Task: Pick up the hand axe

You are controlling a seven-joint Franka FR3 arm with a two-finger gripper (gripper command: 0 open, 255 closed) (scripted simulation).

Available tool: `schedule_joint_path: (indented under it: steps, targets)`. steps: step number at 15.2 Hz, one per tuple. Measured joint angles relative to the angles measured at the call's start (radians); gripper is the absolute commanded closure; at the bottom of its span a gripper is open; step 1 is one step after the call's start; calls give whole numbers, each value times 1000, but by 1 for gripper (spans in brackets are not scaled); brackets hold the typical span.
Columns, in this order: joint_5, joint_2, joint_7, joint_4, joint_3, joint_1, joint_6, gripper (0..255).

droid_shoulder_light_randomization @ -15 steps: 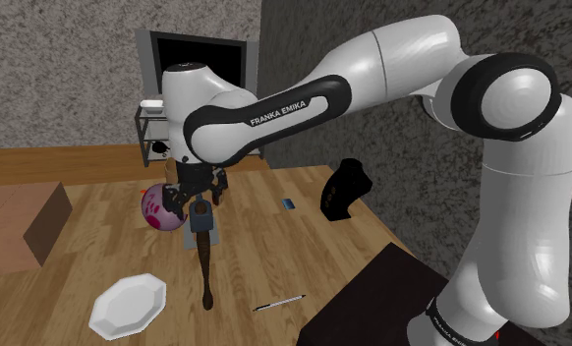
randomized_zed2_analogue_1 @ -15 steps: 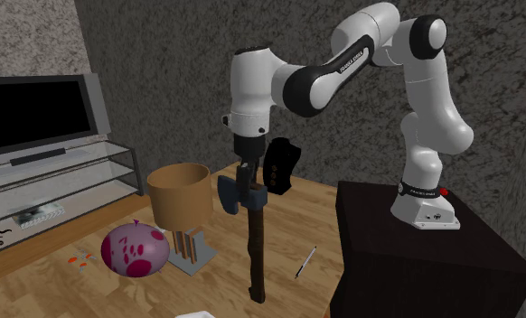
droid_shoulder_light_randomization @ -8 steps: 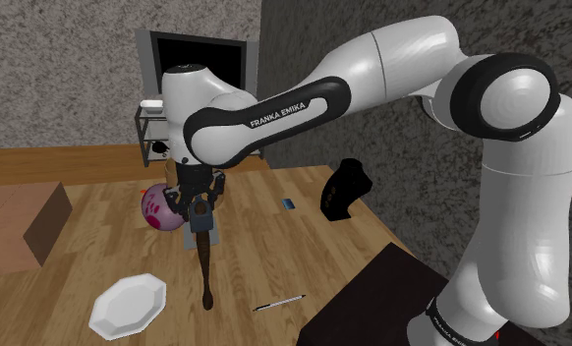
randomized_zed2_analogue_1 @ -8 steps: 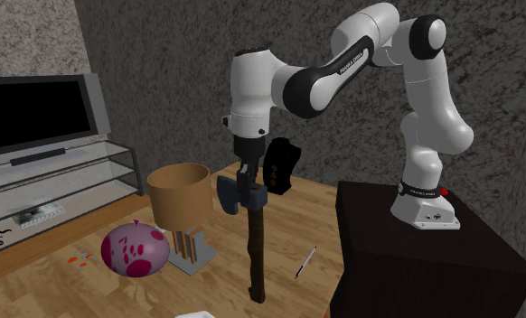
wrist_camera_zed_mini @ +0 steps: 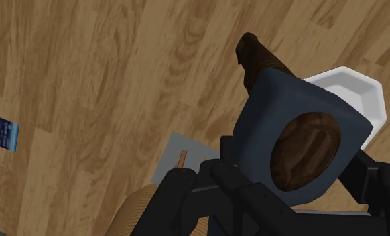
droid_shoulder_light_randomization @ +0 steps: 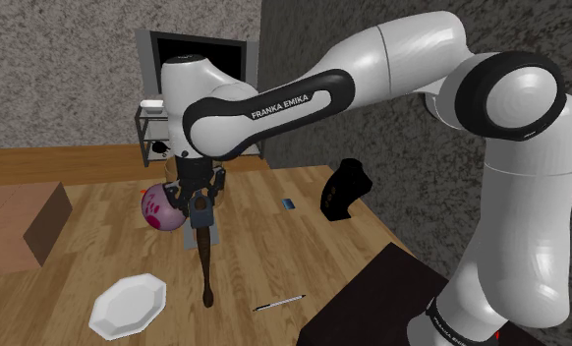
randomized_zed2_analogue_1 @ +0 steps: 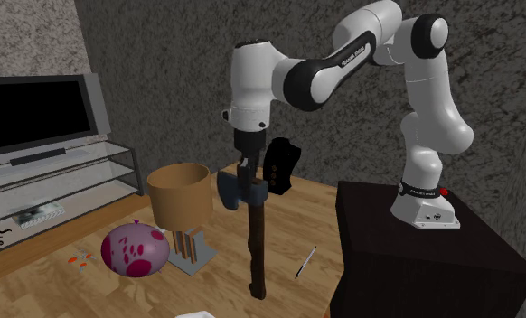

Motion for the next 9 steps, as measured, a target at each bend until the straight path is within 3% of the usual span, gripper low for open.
schedule_joint_path:
  steps: [9]
  targets:
    - [18,-29,-15,79,8,0,-105,255]
